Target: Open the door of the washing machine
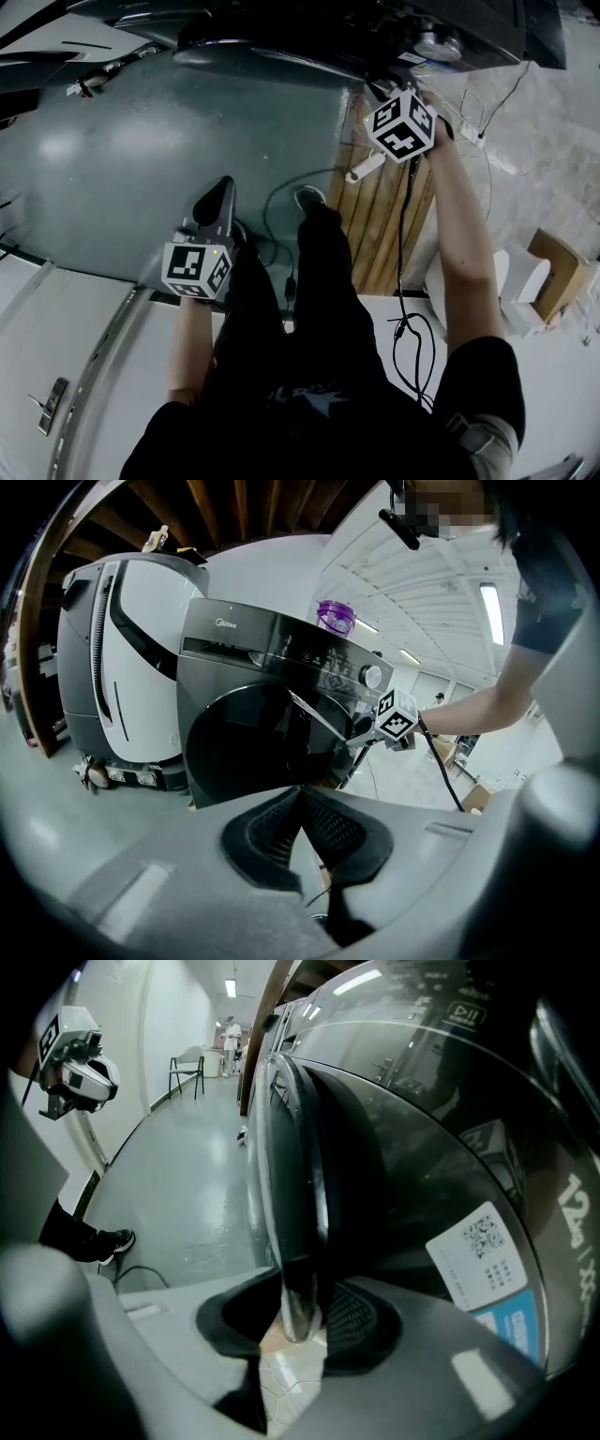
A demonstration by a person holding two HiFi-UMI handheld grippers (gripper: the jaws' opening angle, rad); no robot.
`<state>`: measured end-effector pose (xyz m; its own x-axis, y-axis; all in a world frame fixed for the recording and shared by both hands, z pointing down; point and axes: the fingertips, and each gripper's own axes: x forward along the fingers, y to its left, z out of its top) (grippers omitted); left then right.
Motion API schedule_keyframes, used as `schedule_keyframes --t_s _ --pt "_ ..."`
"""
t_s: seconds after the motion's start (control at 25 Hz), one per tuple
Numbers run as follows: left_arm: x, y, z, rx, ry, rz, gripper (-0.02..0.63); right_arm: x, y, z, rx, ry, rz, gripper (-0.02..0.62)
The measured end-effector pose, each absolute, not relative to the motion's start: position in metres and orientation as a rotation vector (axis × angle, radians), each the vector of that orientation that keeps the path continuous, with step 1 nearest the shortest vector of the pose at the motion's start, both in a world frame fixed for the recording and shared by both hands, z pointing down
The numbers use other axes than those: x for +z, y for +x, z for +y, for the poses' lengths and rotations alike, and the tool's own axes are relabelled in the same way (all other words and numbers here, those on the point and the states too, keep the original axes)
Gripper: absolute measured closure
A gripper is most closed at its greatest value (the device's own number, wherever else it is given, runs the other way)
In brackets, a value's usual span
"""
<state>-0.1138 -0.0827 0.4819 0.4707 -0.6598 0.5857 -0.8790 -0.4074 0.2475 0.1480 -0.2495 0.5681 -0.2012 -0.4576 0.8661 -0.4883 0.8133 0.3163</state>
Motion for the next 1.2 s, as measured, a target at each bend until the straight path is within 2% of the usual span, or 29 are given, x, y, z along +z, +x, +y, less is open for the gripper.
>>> schedule_keyframes --t_s 0.64,0.8,0.96,1.2 --pt "0.486 -0.134 -0.112 0.544 2.210 -1.266 0.595 0.568 0.148 -0.251 0.038 0.745 -1.790 0.462" --pt "0.489 -0.142 -0.109 0.541 2.201 -1.276 0.596 0.566 0.121 -0.175 0.114 0.665 -1.915 0.494" --pt "0.487 -0.150 -0.102 0.532 2.194 -1.308 0.596 0.563 0.077 -0.087 0.242 0.724 -2.012 0.480" --pt "0.468 -0.186 -0.080 0.546 2.234 -1.356 0.597 0.562 0.038 -0.041 0.353 0.858 -1.992 0.482"
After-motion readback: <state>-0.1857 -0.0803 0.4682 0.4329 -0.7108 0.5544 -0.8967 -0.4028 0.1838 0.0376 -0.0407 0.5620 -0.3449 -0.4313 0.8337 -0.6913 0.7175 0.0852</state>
